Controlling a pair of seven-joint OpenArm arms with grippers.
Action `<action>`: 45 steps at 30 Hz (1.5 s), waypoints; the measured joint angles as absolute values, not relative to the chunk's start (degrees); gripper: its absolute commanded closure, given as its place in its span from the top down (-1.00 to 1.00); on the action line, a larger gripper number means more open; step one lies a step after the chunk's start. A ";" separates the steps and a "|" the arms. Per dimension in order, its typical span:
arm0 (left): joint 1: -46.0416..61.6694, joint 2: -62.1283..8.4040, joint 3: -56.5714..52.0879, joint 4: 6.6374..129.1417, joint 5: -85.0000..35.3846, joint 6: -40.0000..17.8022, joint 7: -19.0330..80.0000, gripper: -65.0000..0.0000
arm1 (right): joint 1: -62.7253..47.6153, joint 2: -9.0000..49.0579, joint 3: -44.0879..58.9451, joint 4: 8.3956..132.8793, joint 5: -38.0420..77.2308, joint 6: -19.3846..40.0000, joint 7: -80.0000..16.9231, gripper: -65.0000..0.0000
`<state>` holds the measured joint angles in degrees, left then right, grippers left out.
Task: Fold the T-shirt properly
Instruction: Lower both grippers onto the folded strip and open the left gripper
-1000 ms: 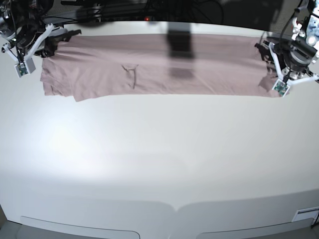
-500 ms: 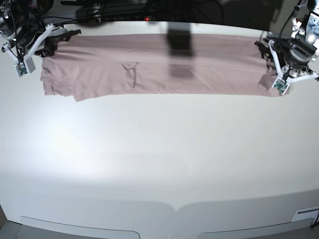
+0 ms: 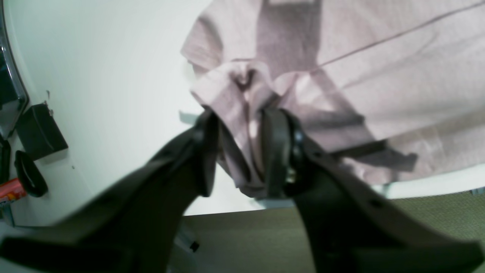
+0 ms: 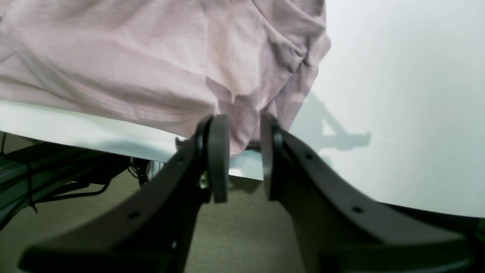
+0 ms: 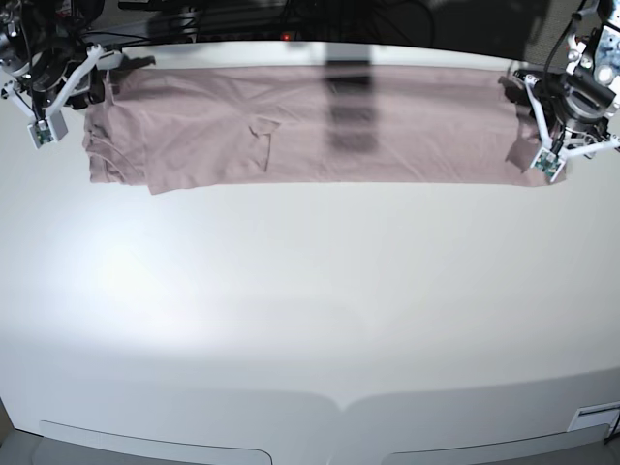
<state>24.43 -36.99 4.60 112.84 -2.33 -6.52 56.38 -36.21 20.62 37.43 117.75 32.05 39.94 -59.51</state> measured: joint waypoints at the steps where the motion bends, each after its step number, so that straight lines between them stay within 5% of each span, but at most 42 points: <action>1: 24.43 -36.99 4.60 112.84 -2.33 -6.52 56.38 -0.28 | -36.21 20.62 37.43 117.75 32.05 39.94 -59.51 -0.53; 22: 24.43 -36.99 4.56 112.84 10.72 -1.19 58.52 -0.27 | -36.18 20.62 37.43 117.75 33.12 39.94 -57.63 -0.53; 26: 24.27 -36.99 4.54 112.84 3.18 4.54 51.00 -0.27 | -36.18 20.64 37.43 117.75 33.50 39.92 -50.83 -0.53; 30: 22.11 -32.73 4.51 112.84 -5.15 4.25 50.02 -0.27 | -32.38 19.90 36.34 117.73 38.46 39.90 -50.17 -0.53; 37: 21.08 -24.34 4.49 112.75 -7.70 2.83 49.36 -0.27 | -24.75 12.16 34.13 112.12 29.26 39.75 -49.74 -0.53; 45: 21.08 -21.74 4.47 103.92 -7.81 2.52 48.45 -0.27 | -22.33 12.40 28.56 100.57 23.33 39.75 -49.95 -0.53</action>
<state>21.08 -21.74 4.47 103.92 -7.81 2.52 48.45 -22.33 12.40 28.56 100.57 23.33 39.75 -49.95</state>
